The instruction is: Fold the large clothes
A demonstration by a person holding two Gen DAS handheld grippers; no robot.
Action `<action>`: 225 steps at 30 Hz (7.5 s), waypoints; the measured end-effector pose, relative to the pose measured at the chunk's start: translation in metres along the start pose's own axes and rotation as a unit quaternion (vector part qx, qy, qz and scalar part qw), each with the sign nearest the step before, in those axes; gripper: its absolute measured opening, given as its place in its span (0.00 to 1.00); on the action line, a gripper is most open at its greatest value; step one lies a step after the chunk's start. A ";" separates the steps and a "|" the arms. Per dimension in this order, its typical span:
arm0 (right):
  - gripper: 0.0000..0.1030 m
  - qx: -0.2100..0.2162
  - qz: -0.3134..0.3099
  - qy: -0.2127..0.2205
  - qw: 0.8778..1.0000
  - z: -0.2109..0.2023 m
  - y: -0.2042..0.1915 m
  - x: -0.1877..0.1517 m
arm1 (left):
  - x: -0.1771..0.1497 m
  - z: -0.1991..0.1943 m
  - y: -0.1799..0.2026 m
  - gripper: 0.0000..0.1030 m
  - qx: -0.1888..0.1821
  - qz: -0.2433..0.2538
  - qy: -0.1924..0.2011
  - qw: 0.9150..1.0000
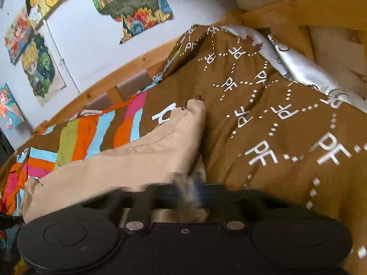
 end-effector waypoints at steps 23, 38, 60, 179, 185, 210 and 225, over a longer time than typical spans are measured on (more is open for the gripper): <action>0.50 -0.048 -0.186 -0.012 0.981 -0.055 -0.044 0.008 | 0.019 -0.070 0.018 0.44 0.074 0.129 -0.024 0.989; 0.64 0.134 -0.276 -0.273 0.911 0.134 -0.162 -0.019 | 0.036 0.067 0.102 0.73 0.007 0.376 -0.159 0.913; 0.07 0.029 -0.390 -0.122 0.912 0.137 -0.152 -0.063 | 0.052 0.062 0.091 0.00 0.014 0.311 -0.068 0.948; 0.82 -0.042 -0.249 0.049 0.966 -0.020 -0.144 -0.083 | -0.087 -0.004 -0.009 0.94 -0.021 -0.247 -0.052 0.967; 0.87 -0.051 -0.317 0.019 0.947 0.047 -0.187 -0.116 | -0.087 0.003 0.001 0.99 -0.025 -0.195 -0.043 0.980; 0.87 -0.063 -0.330 0.028 0.942 0.065 -0.168 -0.153 | -0.074 0.001 0.006 0.82 -0.066 -0.193 0.006 0.979; 0.93 -0.046 -0.285 0.029 0.957 0.063 -0.158 -0.145 | -0.044 -0.033 0.064 0.10 -0.019 -0.074 0.104 0.992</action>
Point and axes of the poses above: each gripper's, at about its wrist camera, not at the fingertips, and z roughly the way its jaws point, y to its right, x to its top, the point moved 6 cm from there along z, roughly the way its jaws point, and after that the axes turned 9 degrees about z, right-handed, at the moved point
